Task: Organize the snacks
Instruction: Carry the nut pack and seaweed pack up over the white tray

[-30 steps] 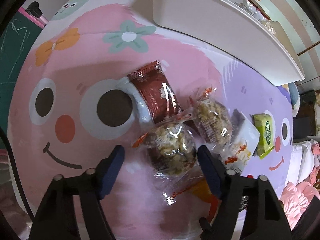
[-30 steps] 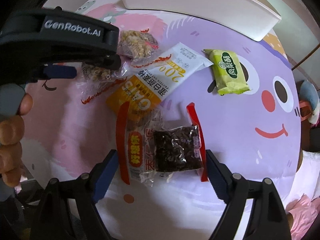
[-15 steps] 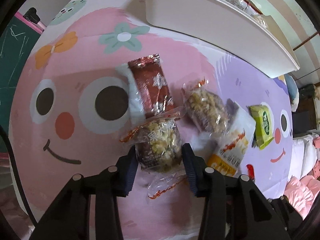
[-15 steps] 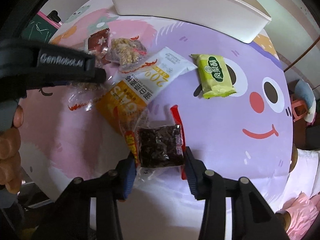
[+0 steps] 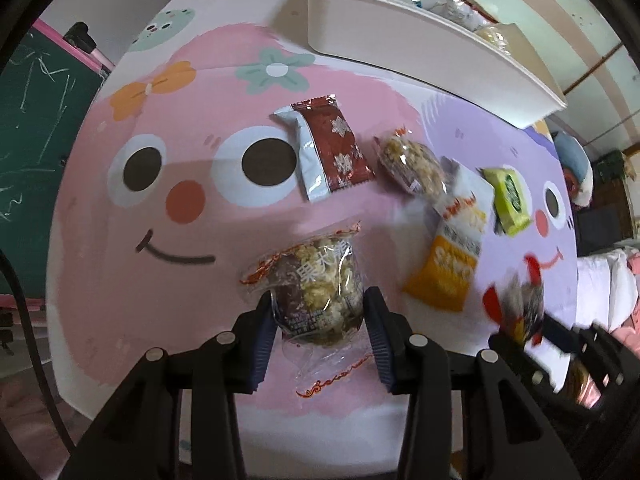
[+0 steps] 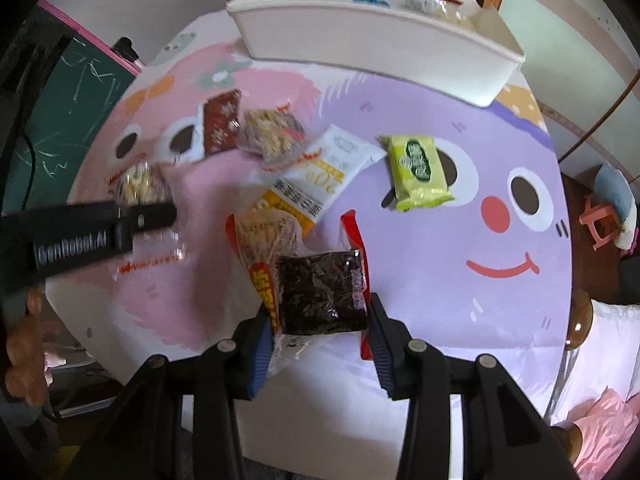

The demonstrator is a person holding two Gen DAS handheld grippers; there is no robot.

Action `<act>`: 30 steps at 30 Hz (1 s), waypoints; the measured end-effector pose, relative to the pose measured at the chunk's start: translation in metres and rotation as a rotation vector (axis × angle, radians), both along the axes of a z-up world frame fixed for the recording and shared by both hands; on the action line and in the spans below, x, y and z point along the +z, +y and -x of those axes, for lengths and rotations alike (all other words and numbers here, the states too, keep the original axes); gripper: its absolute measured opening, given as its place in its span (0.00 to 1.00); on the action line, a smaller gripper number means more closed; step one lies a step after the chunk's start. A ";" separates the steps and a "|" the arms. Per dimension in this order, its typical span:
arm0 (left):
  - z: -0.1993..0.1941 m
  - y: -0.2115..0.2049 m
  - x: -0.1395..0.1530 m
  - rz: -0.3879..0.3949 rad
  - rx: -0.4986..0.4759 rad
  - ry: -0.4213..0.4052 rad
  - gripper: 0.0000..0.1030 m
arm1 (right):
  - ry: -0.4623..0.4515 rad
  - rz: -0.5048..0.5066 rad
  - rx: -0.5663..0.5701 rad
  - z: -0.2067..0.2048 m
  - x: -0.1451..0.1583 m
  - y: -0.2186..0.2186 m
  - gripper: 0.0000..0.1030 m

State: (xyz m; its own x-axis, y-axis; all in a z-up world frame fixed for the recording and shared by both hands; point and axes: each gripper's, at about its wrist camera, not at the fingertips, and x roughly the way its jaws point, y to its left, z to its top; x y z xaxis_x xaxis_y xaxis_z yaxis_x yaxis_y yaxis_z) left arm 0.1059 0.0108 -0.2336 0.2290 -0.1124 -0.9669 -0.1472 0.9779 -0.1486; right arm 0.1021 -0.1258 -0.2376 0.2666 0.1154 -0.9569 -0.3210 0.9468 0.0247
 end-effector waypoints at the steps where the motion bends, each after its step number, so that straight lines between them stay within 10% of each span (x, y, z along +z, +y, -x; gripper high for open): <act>1: 0.002 0.000 0.004 0.001 -0.004 -0.003 0.40 | -0.006 -0.009 0.002 0.002 0.004 0.001 0.42; 30: 0.005 -0.011 0.171 -0.107 -0.120 -0.254 0.40 | -0.215 -0.185 -0.081 -0.017 0.151 -0.013 0.42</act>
State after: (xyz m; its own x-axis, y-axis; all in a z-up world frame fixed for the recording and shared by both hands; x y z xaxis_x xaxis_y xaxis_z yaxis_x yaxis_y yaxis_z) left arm 0.1005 0.0000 -0.0624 0.4563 -0.0536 -0.8882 -0.0009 0.9982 -0.0606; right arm 0.1193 -0.1387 -0.0866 0.4762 0.2524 -0.8424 -0.2612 0.9553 0.1385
